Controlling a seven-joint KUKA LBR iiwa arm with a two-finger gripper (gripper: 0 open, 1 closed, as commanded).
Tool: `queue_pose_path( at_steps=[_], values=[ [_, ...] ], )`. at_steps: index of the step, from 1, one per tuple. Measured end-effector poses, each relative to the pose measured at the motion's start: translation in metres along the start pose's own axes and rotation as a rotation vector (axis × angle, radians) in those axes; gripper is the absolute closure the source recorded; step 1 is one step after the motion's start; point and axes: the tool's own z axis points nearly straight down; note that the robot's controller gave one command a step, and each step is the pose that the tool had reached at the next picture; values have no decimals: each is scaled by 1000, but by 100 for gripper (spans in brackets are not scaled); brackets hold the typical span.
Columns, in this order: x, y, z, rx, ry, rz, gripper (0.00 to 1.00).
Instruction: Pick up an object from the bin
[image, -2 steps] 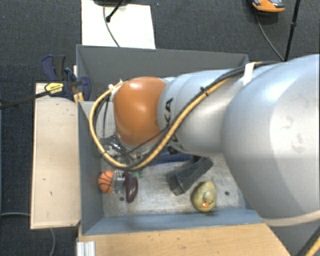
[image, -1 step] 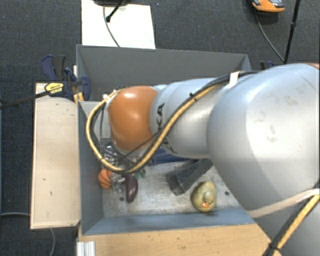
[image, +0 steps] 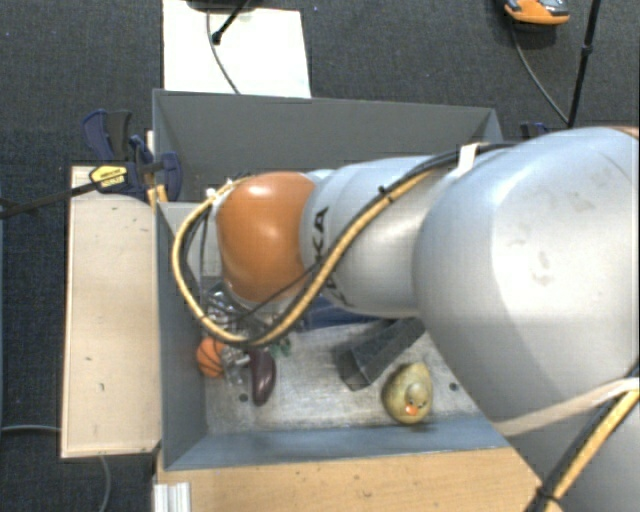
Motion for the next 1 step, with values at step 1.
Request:
queue_pose_path(
  at_steps=[1],
  values=[
    [-3,-12,-122,0,-6,-463,100]
  ],
)
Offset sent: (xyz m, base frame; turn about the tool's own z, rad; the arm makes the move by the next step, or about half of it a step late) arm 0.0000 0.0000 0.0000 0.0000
